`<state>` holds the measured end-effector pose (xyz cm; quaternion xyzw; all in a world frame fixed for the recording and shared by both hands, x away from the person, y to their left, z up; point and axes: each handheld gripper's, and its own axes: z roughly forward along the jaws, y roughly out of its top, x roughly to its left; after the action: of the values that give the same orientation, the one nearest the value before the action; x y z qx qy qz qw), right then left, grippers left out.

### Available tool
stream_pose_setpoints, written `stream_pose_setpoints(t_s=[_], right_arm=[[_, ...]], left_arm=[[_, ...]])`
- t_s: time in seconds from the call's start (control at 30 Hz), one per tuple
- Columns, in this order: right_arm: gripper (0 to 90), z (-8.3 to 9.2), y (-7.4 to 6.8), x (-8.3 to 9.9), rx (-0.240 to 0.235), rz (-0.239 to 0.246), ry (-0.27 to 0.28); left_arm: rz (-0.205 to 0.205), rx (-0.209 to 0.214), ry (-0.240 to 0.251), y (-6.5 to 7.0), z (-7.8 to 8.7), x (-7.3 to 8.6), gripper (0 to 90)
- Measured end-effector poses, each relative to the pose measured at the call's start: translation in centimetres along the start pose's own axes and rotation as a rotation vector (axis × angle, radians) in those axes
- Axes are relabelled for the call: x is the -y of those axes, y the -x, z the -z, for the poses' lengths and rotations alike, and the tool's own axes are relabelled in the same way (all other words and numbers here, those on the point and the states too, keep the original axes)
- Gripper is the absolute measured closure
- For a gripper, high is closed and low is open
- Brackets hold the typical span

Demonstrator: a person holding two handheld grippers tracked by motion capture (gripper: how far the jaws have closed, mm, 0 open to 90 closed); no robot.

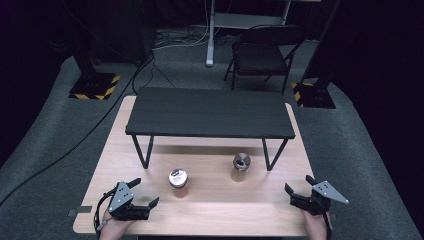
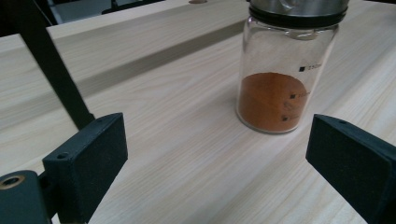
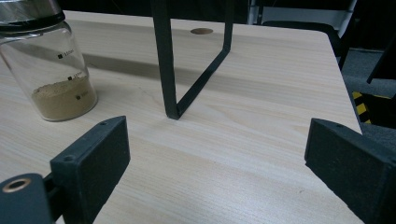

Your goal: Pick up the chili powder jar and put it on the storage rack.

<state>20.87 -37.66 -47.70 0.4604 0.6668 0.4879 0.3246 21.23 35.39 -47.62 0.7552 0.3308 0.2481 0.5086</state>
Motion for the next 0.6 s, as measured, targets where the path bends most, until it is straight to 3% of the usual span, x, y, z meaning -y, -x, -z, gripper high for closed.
stream_pose_setpoints(t_s=[0.6], right_arm=[[5.6,0.0,0.0,-0.1,0.000,0.003,-0.003]], left_arm=[[-0.026,0.032,0.002,1.7,-1.9,-0.8,5.1]])
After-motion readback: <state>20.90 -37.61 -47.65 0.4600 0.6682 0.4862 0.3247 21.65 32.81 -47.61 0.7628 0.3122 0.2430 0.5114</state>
